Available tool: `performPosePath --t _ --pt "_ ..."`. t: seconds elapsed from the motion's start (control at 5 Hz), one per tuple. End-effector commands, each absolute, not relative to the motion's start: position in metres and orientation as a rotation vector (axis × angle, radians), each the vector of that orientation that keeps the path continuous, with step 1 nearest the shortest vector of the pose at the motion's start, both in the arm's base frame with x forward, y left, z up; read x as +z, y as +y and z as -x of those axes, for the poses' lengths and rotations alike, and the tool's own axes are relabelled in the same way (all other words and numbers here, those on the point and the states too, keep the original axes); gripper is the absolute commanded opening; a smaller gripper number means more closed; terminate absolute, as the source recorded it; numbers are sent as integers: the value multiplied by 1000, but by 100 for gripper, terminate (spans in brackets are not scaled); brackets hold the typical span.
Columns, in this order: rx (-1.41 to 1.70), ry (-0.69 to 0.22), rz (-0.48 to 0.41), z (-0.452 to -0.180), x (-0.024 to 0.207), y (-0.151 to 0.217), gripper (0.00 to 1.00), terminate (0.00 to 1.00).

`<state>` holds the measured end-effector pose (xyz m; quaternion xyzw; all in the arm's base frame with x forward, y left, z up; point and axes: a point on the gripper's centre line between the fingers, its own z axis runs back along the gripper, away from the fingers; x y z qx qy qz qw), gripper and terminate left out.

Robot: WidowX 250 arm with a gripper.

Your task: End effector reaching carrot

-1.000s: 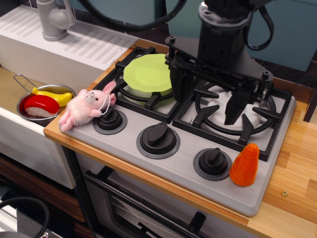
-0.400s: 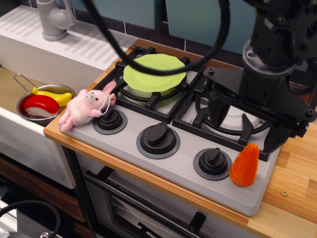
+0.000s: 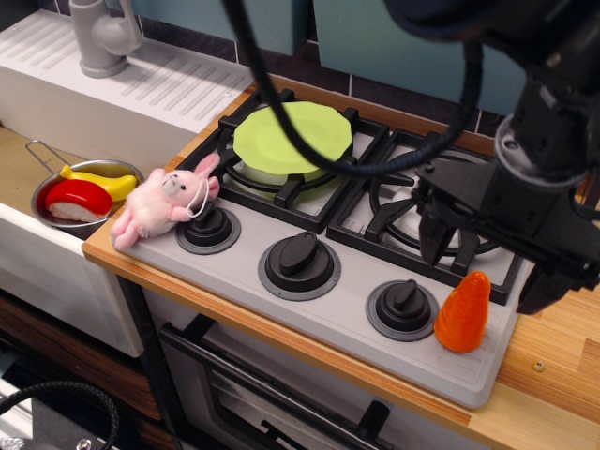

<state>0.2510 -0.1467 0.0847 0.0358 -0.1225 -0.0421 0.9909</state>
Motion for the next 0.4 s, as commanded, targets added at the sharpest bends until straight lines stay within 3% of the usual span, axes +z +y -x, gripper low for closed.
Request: performPosePath --t 0.0,0.2 --pt "-79 -321 -39 -258 77 -155 100 0" --pt "-81 -339 -43 -256 66 -154 100 0"
